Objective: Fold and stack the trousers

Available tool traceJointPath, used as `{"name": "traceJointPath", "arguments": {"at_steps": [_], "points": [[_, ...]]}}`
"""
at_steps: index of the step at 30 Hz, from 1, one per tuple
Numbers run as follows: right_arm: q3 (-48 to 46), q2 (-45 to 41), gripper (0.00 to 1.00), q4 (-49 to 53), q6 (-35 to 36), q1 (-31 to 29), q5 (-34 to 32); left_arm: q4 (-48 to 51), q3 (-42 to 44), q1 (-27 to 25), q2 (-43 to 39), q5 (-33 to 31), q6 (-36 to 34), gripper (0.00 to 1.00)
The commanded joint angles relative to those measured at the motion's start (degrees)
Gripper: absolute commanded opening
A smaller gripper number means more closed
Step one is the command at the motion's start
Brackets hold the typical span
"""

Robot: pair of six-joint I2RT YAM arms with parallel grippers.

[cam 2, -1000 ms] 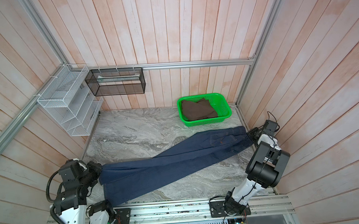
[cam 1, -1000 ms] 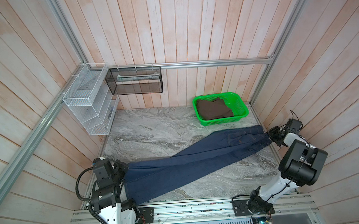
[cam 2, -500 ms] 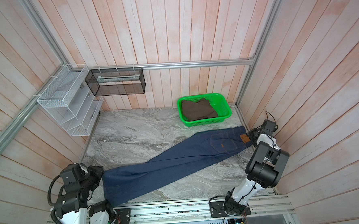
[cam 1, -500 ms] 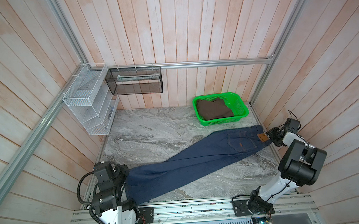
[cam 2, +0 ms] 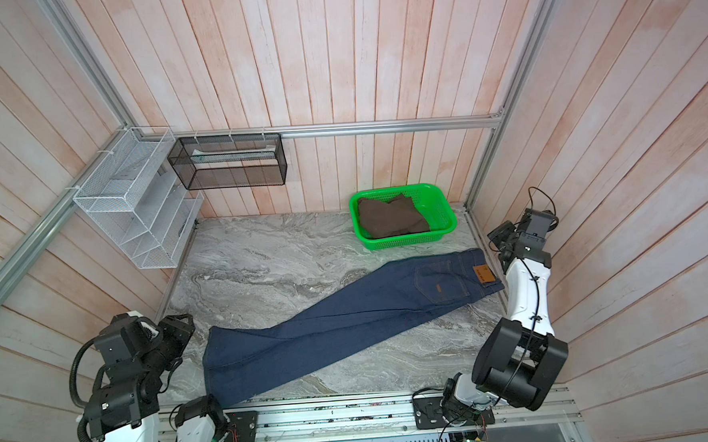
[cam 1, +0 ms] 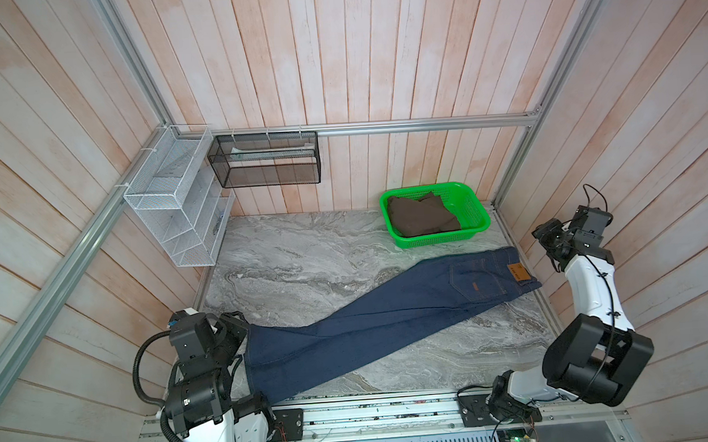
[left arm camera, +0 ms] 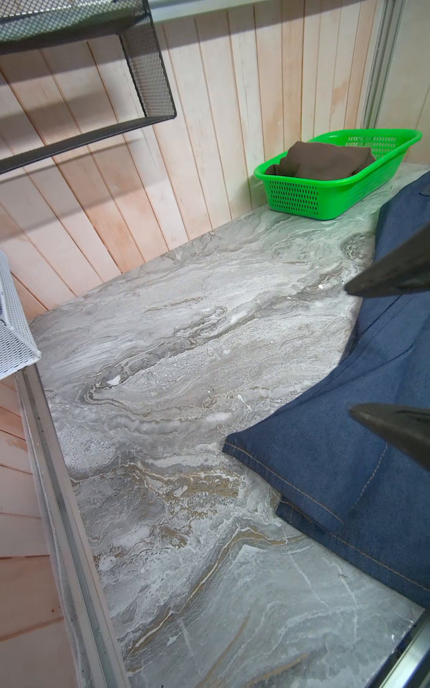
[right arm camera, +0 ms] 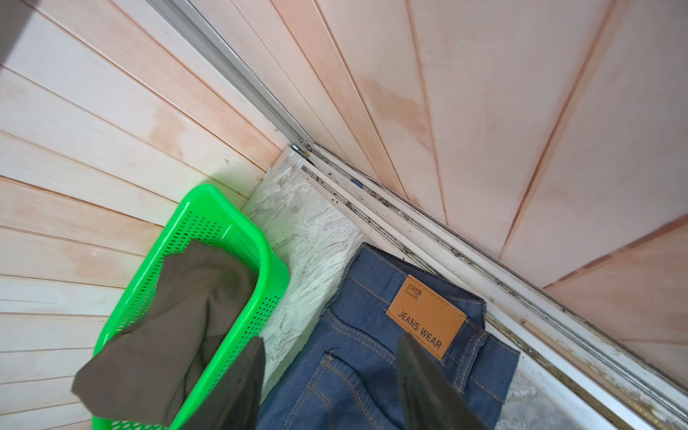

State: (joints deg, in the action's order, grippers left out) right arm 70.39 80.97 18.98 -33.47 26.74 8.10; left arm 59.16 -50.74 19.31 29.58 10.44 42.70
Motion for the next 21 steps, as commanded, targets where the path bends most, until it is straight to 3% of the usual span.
{"name": "traceJointPath", "arguments": {"at_steps": [1,8,13,17,21], "points": [[-0.7,-0.31,0.48,4.95,-3.95,-4.06,4.95,0.44,-1.16,-0.15,1.0,2.39,-0.69,0.47],[-9.57,0.25,0.39,4.22,-6.93,-20.37,8.2,-2.29,1.37,-0.25,1.27,6.98,-0.33,0.46],[-15.84,1.21,0.38,1.83,-9.21,-29.64,7.86,-3.2,5.05,-0.32,1.6,7.77,-0.42,0.48],[-15.91,6.35,0.37,1.49,-7.87,-37.02,5.58,-5.5,9.07,-0.68,2.3,8.99,0.27,0.48],[-14.19,13.03,0.37,2.1,-5.99,-40.18,4.31,-7.11,11.08,-1.64,3.34,9.25,0.63,0.48]]}}
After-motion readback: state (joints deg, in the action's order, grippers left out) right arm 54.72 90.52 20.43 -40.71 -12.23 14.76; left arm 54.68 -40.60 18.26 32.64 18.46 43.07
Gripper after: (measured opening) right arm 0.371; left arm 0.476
